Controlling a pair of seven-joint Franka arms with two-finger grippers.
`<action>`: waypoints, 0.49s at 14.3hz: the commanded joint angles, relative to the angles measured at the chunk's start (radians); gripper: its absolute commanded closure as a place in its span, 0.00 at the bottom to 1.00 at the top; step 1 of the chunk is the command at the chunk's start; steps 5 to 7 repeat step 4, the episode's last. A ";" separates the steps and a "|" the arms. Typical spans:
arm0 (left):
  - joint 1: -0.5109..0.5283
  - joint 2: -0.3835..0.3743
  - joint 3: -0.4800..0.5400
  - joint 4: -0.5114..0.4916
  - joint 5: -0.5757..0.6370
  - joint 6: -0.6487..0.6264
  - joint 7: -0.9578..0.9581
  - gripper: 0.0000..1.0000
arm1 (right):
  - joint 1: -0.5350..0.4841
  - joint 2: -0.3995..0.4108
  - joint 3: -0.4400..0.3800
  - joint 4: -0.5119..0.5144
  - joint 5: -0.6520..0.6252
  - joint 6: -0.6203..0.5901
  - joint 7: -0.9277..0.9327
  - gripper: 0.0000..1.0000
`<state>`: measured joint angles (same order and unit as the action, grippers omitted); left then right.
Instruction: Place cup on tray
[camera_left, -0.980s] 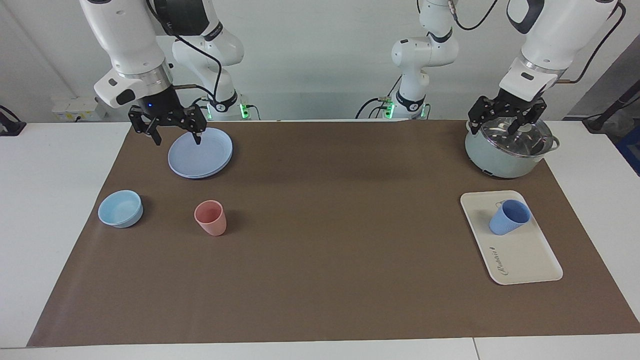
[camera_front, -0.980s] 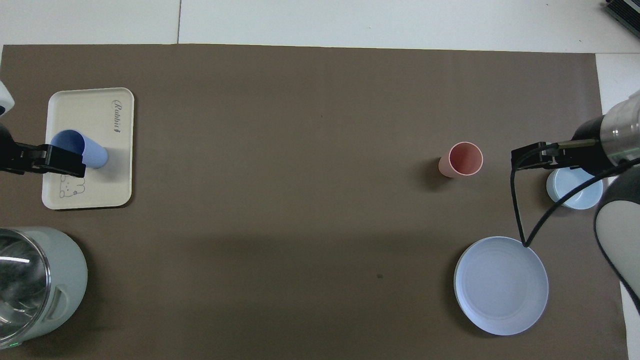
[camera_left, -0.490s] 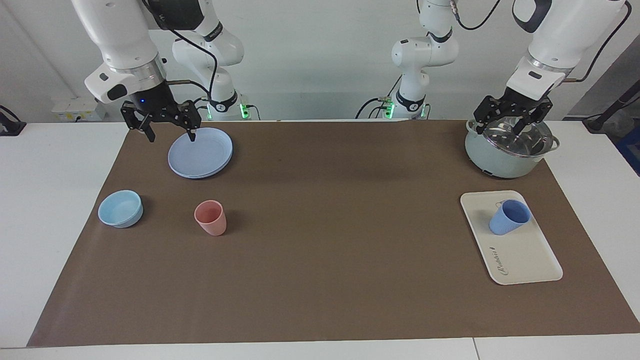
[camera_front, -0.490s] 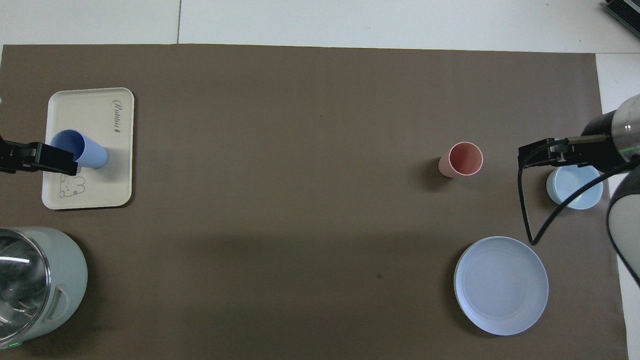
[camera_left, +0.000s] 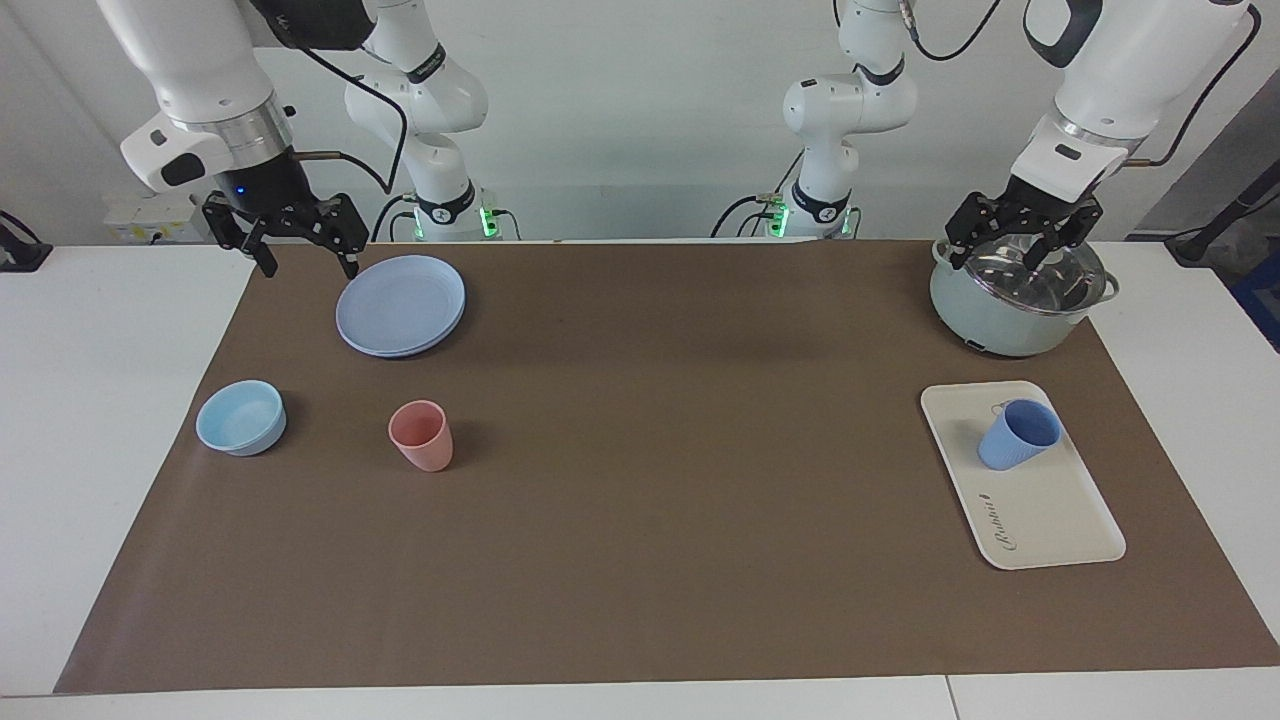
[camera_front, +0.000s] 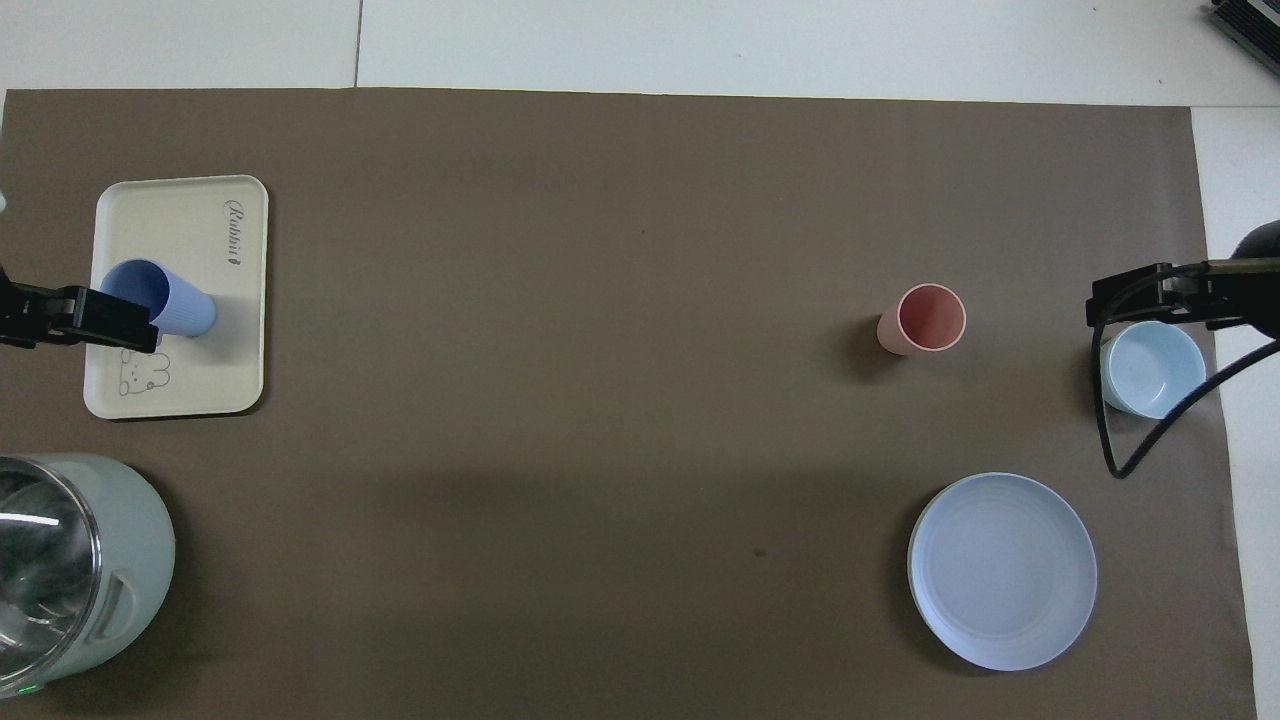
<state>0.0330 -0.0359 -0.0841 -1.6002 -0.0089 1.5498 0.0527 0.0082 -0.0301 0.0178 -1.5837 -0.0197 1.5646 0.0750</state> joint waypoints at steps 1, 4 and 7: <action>0.010 -0.007 -0.003 -0.009 -0.017 0.003 0.015 0.00 | -0.004 -0.013 0.005 -0.001 0.001 -0.044 -0.024 0.00; 0.010 -0.007 -0.003 -0.010 -0.019 -0.002 0.012 0.00 | -0.002 -0.014 0.010 -0.001 0.001 -0.064 -0.024 0.00; 0.010 -0.007 -0.003 -0.010 -0.019 -0.002 0.012 0.00 | -0.002 -0.014 0.010 -0.001 0.001 -0.064 -0.024 0.00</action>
